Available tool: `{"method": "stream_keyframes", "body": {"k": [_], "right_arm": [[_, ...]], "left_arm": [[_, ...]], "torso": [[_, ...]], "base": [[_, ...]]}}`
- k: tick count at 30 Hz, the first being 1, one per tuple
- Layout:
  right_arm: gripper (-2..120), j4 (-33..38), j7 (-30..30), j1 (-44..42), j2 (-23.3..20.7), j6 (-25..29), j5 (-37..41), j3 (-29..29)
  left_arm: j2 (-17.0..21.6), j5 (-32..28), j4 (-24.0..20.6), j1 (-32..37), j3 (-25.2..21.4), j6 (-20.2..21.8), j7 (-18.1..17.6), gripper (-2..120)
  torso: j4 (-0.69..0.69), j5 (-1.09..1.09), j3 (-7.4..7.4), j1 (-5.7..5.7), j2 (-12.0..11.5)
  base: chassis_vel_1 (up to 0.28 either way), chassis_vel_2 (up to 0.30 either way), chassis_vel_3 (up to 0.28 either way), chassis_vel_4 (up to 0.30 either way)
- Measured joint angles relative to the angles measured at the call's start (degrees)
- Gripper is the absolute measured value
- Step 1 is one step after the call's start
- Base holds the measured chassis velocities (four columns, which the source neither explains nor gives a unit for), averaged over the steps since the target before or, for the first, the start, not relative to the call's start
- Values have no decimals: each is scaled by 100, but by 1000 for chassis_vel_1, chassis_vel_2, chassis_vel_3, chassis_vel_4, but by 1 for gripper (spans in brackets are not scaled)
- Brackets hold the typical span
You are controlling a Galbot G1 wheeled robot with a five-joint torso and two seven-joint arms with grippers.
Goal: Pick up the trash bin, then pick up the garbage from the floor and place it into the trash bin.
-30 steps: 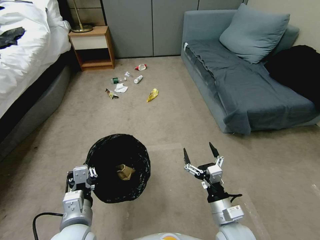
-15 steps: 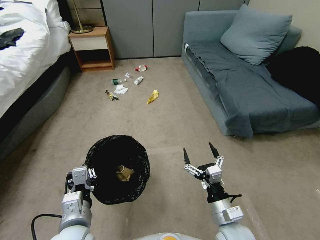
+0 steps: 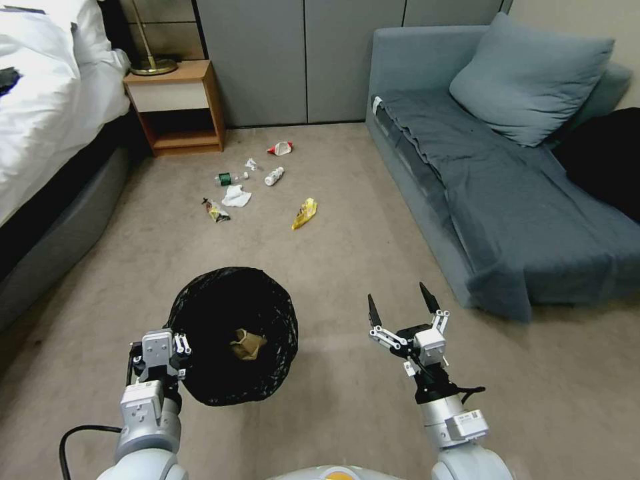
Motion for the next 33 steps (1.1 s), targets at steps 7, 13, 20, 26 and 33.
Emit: {"method": "stream_keyframes", "body": {"k": [7,13,20,26,33], "right_arm": [[100,-29,5,-18,3,2,0,-19],[100,-32,14,-27,4,5,-3,-38],[100,-38,29,-38,11,11,-22,-54],[100,-48,52,-42,17,23,-39,-60],[100,-46,-37,-19,17,147,-3,-54]], "left_arm": [[0,-9,-9,-23,-12,22,0,0],[-1,-19,-20,-25,-63,26,7,0],[-6,-41,-36,-32,-112,26,11,0],[-12,-40,-37,-31,-117,23,12,0],[-13,-50,-44,-47,-144,23,10,0]], "torso": [[1,-1,0,0,0],[0,-2,1,1,0],[-2,-3,0,0,0],[-2,-5,0,0,0],[0,-2,2,1,-1]], "base": [[-379,362,366,-351],[-347,359,348,-346],[-345,358,348,-351],[-345,344,353,-357],[-316,322,317,-325]]}}
